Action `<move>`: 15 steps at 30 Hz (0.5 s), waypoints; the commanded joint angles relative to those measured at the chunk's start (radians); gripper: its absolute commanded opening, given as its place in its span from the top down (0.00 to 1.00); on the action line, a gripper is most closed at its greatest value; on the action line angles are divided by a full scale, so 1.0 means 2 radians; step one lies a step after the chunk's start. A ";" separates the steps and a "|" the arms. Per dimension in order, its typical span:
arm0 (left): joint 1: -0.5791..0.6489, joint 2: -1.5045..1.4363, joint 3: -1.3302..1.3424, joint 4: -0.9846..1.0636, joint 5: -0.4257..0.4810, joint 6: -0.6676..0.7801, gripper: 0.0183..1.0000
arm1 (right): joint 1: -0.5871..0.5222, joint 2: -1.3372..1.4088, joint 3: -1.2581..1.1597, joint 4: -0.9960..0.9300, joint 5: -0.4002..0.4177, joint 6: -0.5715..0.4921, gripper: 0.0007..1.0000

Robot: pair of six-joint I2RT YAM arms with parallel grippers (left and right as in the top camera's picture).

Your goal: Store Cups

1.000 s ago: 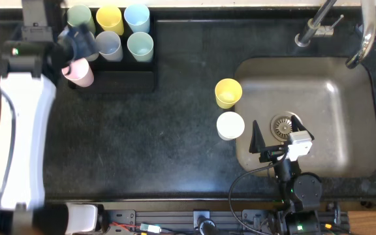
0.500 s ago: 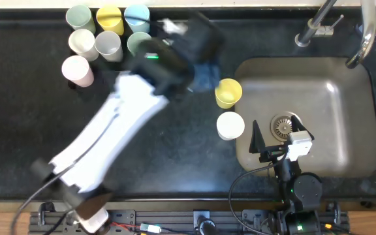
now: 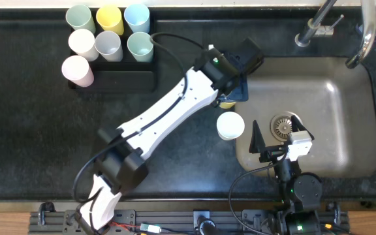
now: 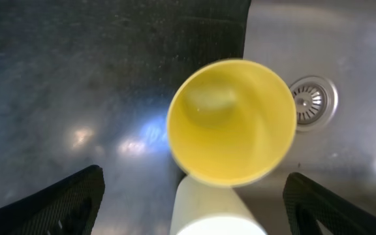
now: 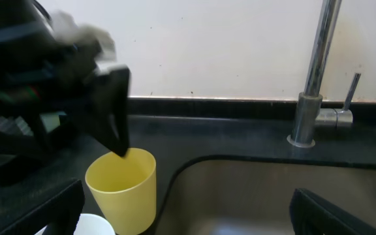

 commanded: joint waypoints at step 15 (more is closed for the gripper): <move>0.006 0.068 0.013 0.024 -0.014 0.010 0.75 | 0.002 -0.005 -0.006 0.003 0.001 0.000 0.00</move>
